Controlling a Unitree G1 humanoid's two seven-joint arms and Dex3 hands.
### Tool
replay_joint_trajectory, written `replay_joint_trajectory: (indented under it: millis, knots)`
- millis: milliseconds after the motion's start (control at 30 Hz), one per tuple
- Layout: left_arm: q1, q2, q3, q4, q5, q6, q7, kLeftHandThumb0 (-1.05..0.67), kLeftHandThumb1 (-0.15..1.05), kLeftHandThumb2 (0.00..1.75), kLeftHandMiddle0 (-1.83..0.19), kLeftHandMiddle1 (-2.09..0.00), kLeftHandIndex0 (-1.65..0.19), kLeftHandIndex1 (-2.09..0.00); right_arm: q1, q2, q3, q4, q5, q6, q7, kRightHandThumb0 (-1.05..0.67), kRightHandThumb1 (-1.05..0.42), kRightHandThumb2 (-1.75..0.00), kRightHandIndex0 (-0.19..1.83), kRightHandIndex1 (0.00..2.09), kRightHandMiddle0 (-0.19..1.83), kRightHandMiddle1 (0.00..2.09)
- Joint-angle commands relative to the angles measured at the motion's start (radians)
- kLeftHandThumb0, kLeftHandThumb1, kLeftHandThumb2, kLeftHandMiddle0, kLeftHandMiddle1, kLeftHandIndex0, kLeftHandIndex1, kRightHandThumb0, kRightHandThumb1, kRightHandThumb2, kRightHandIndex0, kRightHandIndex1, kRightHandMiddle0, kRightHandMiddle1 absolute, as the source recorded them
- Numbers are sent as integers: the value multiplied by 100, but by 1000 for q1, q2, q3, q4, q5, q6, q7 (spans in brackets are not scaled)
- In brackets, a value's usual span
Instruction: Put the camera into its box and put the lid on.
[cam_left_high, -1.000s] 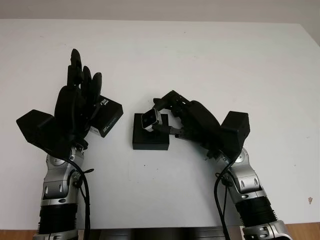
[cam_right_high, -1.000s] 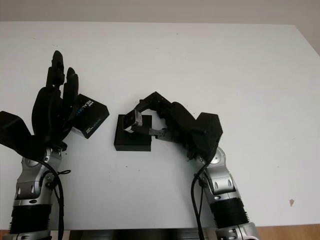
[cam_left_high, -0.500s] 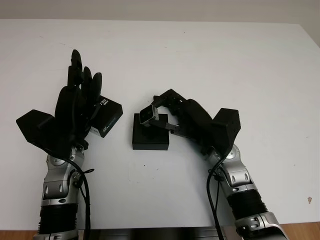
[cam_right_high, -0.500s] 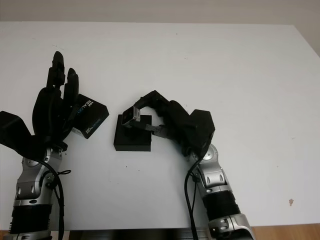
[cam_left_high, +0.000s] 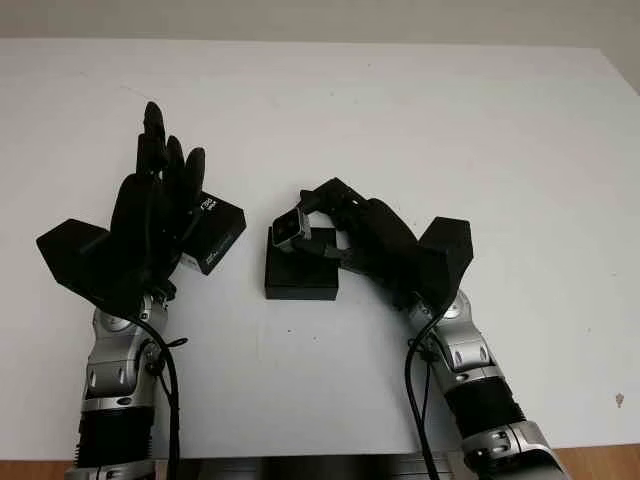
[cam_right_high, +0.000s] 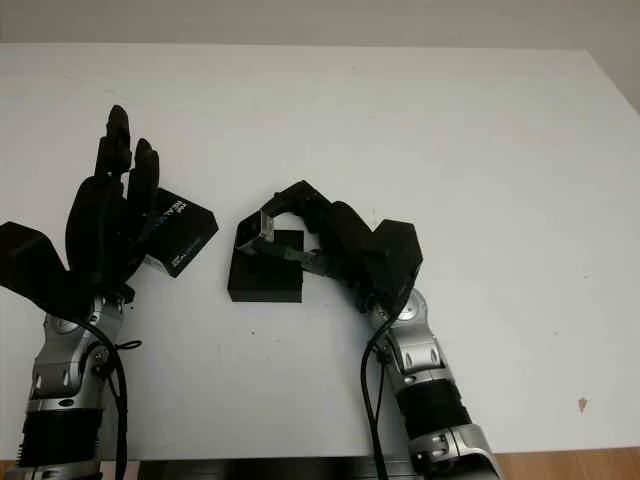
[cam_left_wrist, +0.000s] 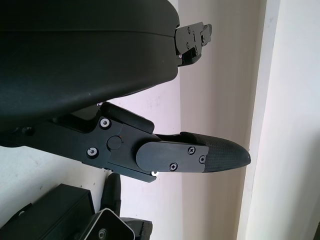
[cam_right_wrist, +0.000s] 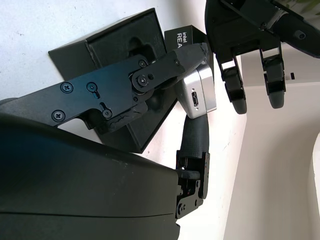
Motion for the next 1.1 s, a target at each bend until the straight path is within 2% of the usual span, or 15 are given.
replay_joint_trajectory:
  millis: [0,600,1067]
  knots:
    - [1,8,-2,5,6,-11,-2,-74,105,35,19,0,19,0,21,-8,5,-28,-7,-9,6,-47,-105,-12,-19,72,18,190]
    - [5,2,-1,3,9,-17,3,-73,105,35,19,0,19,0,70,-16,2,-88,-27,36,-11,-45,-105,-11,-19,69,19,194]
    - [11,-3,3,6,-3,-24,0,-74,105,33,19,0,19,0,87,-16,13,-76,-51,27,-20,-42,-105,-12,-19,72,18,195]
